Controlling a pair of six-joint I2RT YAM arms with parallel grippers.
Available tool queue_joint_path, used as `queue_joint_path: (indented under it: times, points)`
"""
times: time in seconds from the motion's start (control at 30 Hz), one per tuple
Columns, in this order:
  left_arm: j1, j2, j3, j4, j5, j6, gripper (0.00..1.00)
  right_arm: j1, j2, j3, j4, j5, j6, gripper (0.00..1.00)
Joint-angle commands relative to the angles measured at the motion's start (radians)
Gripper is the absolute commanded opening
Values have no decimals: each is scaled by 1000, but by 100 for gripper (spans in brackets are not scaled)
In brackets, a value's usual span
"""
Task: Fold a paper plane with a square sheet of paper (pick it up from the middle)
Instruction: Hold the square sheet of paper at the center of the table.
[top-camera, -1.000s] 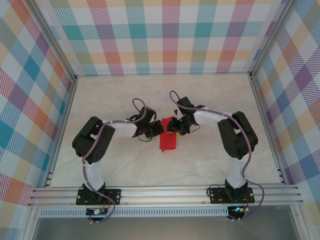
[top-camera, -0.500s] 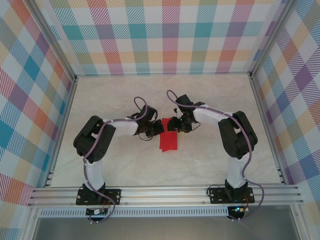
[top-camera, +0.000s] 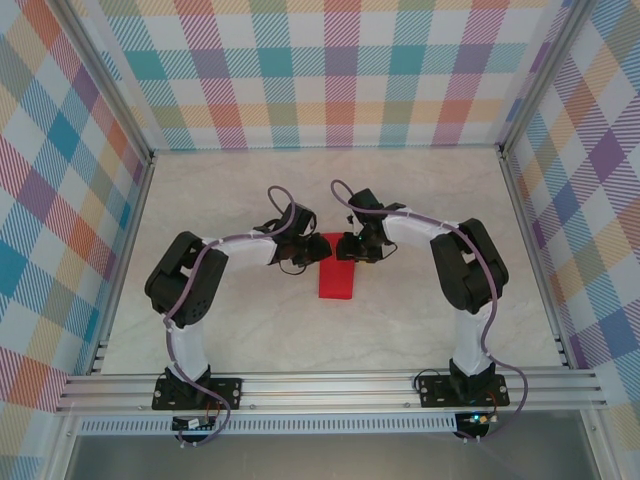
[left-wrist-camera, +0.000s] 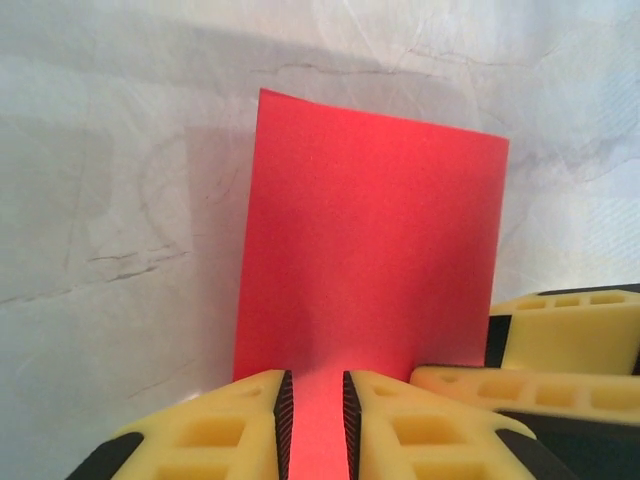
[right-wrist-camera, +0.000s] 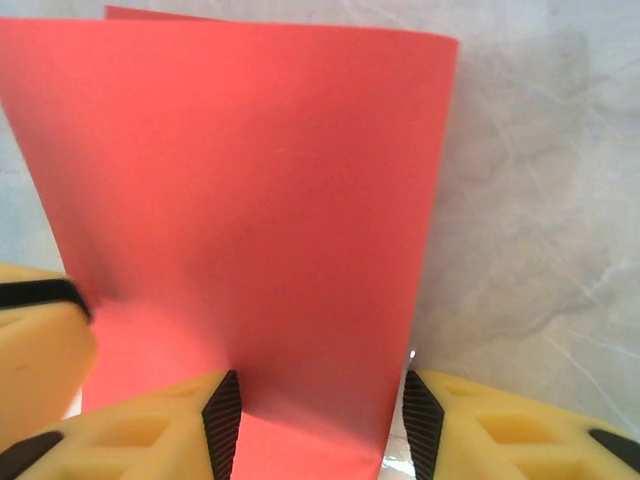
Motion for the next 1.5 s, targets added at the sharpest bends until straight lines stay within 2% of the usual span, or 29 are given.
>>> queue_joint_path:
  times: [0.0,0.67,0.8,1.47]
  points:
    - [-17,-71,-39,-2,-35,-15,25,-6,-25,-36,55,28,53,48]
    - [-17,-144,-77,26,-70,-44,29,-6,21,-17,-32,137,65,40]
    - [-17,-133,-78,31,-59,-45,29,-6,34,-11,-43,148,65,37]
    - [-17,-61,-45,51,-6,-45,29,-6,120,39,-138,198,86,37]
